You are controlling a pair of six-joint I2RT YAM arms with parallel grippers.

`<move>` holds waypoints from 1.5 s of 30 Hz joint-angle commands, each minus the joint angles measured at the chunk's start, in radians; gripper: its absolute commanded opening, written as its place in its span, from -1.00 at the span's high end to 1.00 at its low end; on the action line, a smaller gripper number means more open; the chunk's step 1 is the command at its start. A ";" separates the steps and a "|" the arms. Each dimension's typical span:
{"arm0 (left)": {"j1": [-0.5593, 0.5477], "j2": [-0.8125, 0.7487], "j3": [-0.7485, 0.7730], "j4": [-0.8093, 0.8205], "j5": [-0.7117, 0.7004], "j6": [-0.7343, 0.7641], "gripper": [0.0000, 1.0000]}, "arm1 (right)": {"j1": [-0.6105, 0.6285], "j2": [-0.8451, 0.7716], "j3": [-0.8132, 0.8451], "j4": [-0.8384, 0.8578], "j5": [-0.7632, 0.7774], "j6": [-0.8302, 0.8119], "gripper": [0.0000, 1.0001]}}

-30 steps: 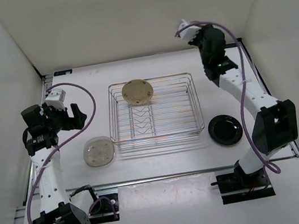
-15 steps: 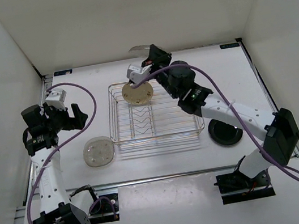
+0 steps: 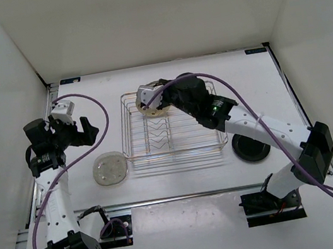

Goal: Load the plates into the dish rack

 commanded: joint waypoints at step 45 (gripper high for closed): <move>0.005 -0.038 -0.018 0.011 0.046 0.002 -1.00 | -0.174 0.388 0.318 0.012 -0.178 0.243 1.00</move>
